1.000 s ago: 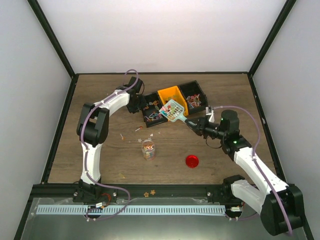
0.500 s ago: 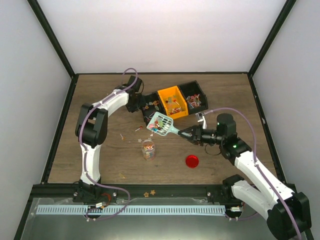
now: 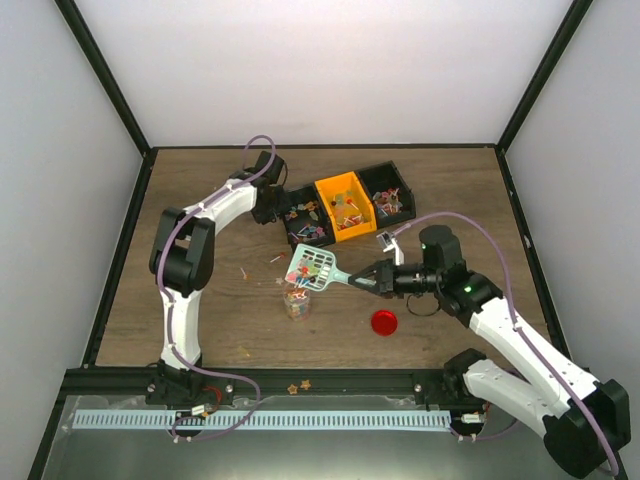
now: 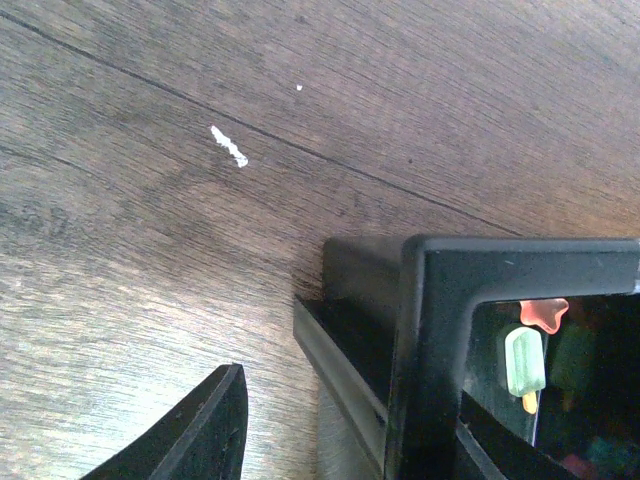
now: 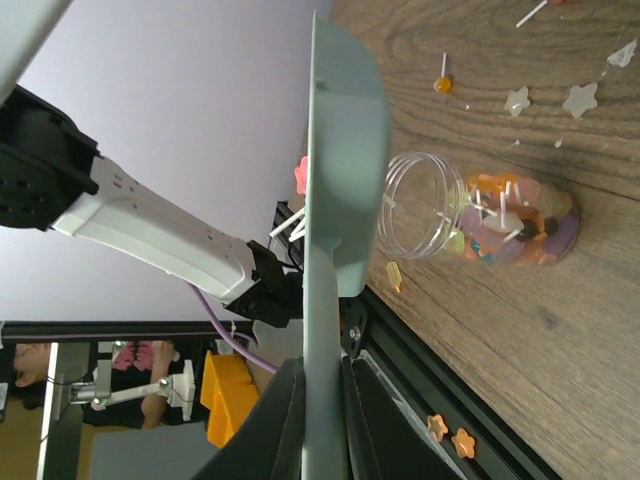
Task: Pack the candies
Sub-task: Place the fake candies in the packing bottle, then place the spatula at the center of the board, then move the storage box to the center of the board, then pick up the bottle lid at the center of the board.
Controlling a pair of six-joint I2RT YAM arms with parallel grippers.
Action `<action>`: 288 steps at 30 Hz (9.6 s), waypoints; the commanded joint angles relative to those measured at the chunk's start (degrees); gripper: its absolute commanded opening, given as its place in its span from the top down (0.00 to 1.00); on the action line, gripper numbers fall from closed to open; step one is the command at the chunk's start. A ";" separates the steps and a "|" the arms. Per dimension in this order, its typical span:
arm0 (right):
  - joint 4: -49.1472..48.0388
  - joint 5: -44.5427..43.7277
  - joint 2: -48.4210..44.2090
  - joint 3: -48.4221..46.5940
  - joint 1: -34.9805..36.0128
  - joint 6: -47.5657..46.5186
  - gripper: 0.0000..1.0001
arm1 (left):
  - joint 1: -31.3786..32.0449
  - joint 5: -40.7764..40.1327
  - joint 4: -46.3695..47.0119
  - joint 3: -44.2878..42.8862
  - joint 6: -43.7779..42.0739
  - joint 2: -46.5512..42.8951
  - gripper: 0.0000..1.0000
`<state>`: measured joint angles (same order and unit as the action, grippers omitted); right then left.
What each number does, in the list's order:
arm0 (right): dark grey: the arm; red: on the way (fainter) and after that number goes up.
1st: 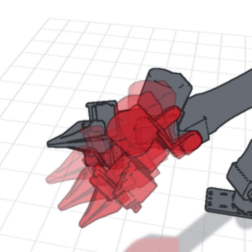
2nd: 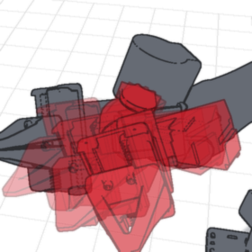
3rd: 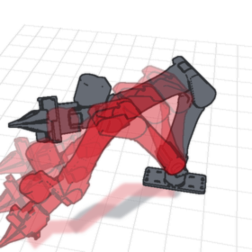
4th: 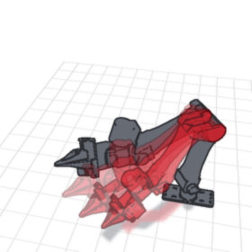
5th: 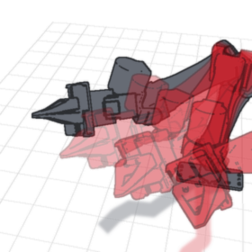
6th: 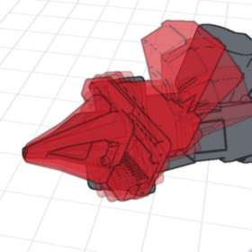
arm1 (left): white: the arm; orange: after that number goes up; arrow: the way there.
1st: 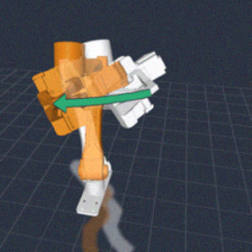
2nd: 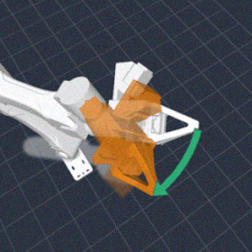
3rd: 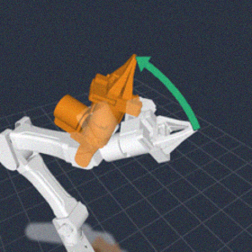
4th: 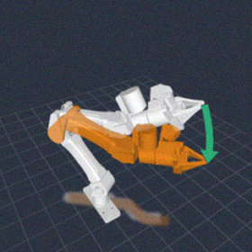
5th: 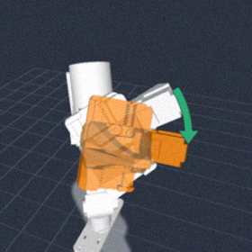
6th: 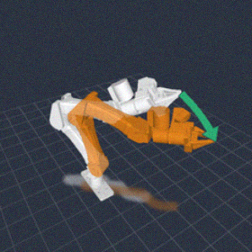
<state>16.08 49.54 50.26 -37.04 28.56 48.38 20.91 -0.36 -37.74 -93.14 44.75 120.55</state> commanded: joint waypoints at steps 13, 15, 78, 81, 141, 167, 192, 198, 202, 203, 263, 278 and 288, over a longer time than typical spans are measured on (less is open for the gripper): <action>20.90 -9.89 1.96 -13.07 2.21 -12.62 0.99 | -0.11 -2.49 0.65 2.09 -1.31 -3.31 0.55; 22.17 -10.30 2.76 -13.89 2.25 -13.55 0.99 | -0.16 -2.52 0.80 2.09 -1.41 -3.30 0.55; 41.49 -27.53 15.36 -33.67 13.73 -20.17 0.99 | -1.74 -0.78 2.75 4.02 -1.74 -3.21 0.54; 43.24 -30.73 17.86 -36.33 16.48 -19.75 0.99 | -1.75 -0.90 2.84 3.85 -2.28 -3.31 0.54; -1.91 -23.16 32.98 -4.47 -8.59 -14.87 0.33 | 4.26 -5.91 -7.65 8.34 5.08 -9.97 0.53; 5.71 -29.76 24.03 -11.21 -10.56 -15.66 0.34 | 1.30 0.97 -6.79 -8.81 -13.55 5.40 0.96; 4.66 -21.36 24.73 -15.65 -10.57 -15.36 0.32 | -2.13 -2.35 -16.35 -23.16 -20.59 3.82 0.49; 8.32 -23.41 26.16 -18.41 -10.58 -17.11 0.32 | -2.17 -4.31 -15.88 -18.99 -19.24 -1.57 0.49; 13.79 -25.85 27.84 -21.05 -10.56 -17.82 0.36 | -2.19 -4.50 -14.08 -15.68 -18.45 -4.77 0.48; 14.80 -26.52 27.89 -21.32 -10.58 -18.14 0.38 | -2.19 -4.37 -13.85 -15.01 -18.25 -5.56 0.49; 27.65 -41.88 25.17 -1.40 1.50 -4.52 0.66 | -3.67 5.56 -0.50 17.29 -12.41 -28.09 0.49; 27.96 -42.85 26.31 -2.66 1.50 -6.51 0.99 | -5.20 9.64 1.50 17.46 -13.11 -27.56 0.49; 35.70 -38.71 18.17 -9.28 -1.37 -10.65 0.99 | -6.78 6.64 1.20 17.14 -14.06 -27.88 0.40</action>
<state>48.18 7.90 73.34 -43.59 29.71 40.32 15.05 7.88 -37.28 -74.94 31.68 92.53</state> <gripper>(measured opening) 0.008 0.588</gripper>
